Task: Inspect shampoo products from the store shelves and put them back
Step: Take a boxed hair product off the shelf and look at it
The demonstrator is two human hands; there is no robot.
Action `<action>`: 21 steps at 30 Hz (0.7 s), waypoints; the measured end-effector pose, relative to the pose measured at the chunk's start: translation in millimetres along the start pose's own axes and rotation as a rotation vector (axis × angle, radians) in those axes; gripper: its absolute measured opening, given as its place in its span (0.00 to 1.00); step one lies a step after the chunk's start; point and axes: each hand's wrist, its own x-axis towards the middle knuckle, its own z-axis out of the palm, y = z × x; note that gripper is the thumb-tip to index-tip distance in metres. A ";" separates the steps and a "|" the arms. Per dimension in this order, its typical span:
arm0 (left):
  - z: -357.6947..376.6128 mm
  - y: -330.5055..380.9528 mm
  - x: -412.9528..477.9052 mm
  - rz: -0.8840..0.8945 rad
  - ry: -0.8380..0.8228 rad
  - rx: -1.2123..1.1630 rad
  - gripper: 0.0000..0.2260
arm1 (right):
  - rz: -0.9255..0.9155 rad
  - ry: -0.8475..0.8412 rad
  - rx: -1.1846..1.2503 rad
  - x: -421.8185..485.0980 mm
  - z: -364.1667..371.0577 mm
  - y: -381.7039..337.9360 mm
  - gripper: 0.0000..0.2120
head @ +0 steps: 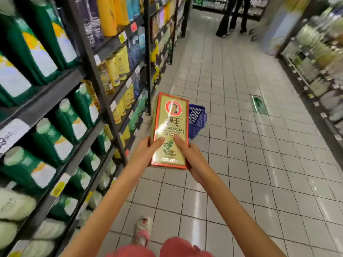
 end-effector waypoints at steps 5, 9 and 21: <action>-4.9 15.2 105.5 -0.041 -0.125 0.045 0.15 | -0.021 0.109 -0.002 81.2 -16.2 -24.1 0.14; 21.3 7.2 190.0 -0.246 -0.182 -0.095 0.09 | 0.037 0.248 0.036 136.6 -56.9 -32.6 0.17; 113.0 -33.0 476.1 -0.545 -0.236 -0.148 0.09 | 0.278 0.233 0.119 373.1 -239.4 -68.3 0.14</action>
